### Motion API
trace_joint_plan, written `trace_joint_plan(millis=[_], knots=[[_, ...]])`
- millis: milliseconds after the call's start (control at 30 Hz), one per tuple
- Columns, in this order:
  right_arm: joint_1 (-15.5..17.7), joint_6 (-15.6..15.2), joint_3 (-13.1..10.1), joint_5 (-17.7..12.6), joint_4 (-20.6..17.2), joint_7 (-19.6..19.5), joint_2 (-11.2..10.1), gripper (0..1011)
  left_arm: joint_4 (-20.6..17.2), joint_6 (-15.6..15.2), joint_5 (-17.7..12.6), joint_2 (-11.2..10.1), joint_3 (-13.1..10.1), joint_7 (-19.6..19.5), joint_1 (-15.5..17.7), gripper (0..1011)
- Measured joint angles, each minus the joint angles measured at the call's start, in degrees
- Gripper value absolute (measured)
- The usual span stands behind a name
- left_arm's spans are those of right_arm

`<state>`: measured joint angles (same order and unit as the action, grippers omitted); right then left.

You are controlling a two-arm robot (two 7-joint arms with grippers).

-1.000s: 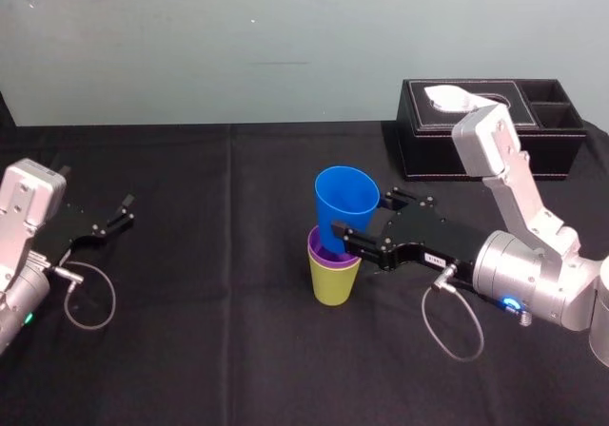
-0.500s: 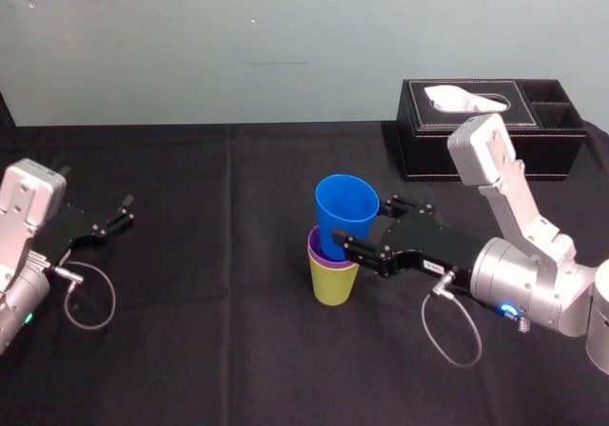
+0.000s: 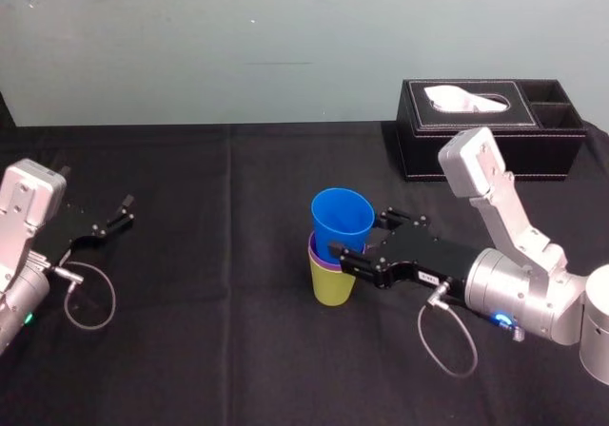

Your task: Stack the three plastic cups sequentially using one hand.

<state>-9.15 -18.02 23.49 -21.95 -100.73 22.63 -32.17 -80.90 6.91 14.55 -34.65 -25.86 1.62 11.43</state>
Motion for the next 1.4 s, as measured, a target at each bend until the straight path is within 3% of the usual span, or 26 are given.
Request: trace_joint_plan(millis=[433, 867, 1400], knots=[[0.01, 0.03, -0.06, -0.02, -0.08, 0.06, -0.02, 687, 0.00, 0.00, 0.00, 0.00, 0.00, 0.00, 0.00, 1010], [0.01, 0.02, -0.13, -0.07, -0.16, 0.06, -0.07, 998, 0.00, 0.00, 0.00, 0.00, 0.00, 0.00, 0.00, 1010], [0.01, 0.02, -0.13, -0.09, -0.18, 0.06, -0.07, 1003, 0.00, 0.00, 0.00, 0.00, 0.00, 0.00, 0.00, 1010]])
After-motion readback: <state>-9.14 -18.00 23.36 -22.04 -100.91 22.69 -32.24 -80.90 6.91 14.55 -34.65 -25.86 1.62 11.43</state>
